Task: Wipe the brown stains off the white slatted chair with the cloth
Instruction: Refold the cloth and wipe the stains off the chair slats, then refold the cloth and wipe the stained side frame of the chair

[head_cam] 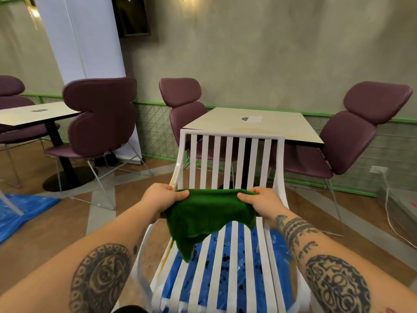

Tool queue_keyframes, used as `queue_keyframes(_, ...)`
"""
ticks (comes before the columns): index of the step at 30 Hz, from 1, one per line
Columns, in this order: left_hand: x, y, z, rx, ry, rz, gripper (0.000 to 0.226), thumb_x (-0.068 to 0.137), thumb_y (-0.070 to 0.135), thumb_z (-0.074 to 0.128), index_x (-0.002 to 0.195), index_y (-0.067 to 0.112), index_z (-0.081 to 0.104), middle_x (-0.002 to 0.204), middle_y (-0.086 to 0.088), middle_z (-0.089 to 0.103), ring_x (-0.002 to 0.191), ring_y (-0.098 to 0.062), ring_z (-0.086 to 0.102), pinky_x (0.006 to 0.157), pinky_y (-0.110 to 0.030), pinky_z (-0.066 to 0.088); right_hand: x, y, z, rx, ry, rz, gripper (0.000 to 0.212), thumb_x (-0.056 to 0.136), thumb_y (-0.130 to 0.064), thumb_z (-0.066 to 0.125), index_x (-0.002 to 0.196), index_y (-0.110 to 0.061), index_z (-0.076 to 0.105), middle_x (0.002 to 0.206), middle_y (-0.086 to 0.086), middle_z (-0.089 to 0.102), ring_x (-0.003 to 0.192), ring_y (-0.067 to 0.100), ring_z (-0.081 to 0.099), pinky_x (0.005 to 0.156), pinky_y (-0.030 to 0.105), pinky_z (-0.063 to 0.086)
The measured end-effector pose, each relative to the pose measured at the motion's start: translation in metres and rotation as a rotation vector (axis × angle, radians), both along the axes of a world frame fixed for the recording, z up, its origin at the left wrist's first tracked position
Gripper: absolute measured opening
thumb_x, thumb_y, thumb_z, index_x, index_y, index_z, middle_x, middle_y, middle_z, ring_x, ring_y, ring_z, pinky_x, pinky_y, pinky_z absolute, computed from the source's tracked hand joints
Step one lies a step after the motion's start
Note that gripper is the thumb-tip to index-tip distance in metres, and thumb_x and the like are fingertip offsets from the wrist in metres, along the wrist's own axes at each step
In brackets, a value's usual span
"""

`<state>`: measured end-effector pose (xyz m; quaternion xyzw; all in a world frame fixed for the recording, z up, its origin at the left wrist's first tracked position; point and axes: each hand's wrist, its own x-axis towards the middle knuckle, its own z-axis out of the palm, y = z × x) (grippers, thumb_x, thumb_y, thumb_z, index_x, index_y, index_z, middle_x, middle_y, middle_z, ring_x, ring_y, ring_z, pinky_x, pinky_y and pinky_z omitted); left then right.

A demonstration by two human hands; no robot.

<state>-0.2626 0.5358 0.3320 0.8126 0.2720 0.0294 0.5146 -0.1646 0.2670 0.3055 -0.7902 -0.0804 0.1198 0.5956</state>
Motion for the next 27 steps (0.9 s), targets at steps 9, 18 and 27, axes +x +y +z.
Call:
queue_keyframes(9,0.017,-0.077,-0.019,-0.75,0.005,0.118,0.049,0.104,0.044,0.05,0.126,0.001,0.053,0.108,-0.023,0.071,0.092,-0.04,0.073,0.072,-0.055,0.062,-0.033,0.07,-0.002,0.0,0.066,0.086,0.047,0.091,-0.061,0.057,0.102,-0.018,0.072,0.099,0.003,0.074,0.092,0.022,0.07,0.084,0.04,0.058)
queue_keyframes(18,0.02,-0.046,-0.047,-0.757,-0.145,0.276,0.023,0.097,0.002,0.059,0.12,0.003,0.059,0.103,-0.018,0.071,0.087,-0.032,0.072,0.064,-0.04,0.061,-0.025,0.072,-0.022,0.234,0.273,0.035,0.057,0.099,-0.063,0.041,0.122,-0.018,0.066,0.107,-0.001,0.076,0.102,0.024,0.069,0.073,0.034,0.048)
queue_keyframes(27,0.045,-0.023,-0.055,-0.419,-0.132,-0.087,0.017,0.099,0.016,0.061,0.115,0.021,0.064,0.106,-0.008,0.074,0.097,-0.026,0.072,0.088,-0.046,0.06,0.002,0.141,-0.064,0.588,0.592,0.04,0.041,0.103,-0.047,0.046,0.126,-0.017,0.063,0.12,0.015,0.07,0.108,0.034,0.068,0.088,0.053,0.058)
